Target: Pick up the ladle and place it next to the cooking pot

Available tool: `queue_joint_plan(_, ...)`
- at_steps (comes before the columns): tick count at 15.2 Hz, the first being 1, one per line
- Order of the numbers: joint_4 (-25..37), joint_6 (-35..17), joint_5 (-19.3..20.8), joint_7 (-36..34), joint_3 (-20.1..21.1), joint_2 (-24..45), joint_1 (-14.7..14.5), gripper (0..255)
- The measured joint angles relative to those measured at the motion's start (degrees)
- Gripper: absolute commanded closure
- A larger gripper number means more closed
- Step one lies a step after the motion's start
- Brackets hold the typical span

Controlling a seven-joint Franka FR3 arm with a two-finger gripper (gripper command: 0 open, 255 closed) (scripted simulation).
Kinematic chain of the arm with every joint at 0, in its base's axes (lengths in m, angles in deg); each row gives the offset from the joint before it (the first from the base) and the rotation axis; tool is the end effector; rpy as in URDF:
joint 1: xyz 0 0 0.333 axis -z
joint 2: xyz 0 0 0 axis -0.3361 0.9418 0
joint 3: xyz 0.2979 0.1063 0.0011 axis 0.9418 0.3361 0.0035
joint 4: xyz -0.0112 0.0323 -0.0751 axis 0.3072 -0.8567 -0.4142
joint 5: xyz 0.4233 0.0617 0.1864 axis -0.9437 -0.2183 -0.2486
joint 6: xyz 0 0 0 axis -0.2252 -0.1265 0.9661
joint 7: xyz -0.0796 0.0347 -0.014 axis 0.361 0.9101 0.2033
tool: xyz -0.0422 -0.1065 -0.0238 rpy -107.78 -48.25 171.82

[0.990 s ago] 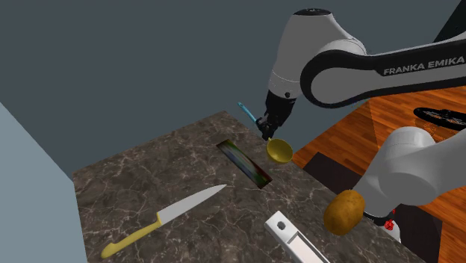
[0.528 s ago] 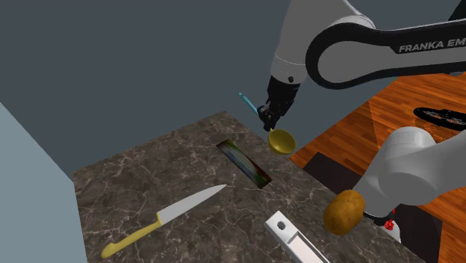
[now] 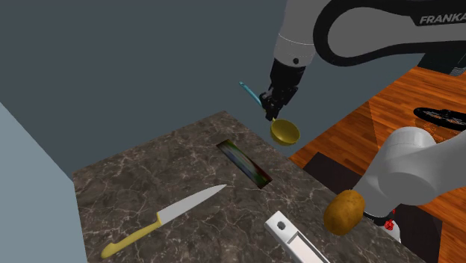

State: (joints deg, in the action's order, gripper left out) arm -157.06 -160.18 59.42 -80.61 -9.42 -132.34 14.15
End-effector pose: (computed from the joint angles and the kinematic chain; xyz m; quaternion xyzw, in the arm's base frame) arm 0.3880 0.1658 0.5162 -0.9967 0.0563 -0.0569 0.0113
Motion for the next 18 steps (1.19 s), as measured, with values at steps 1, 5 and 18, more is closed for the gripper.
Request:
queue_joint_plan(1,0.79,0.76,0.12,0.01,-0.12,0.03,0.06,255)
queue_joint_plan(5,4.23,3.90,0.52,-0.08,-0.53,0.32,0.28,255)
queue_joint_plan(18,15.70,13.10,1.65,-0.36,-1.52,2.61,0.97,255)
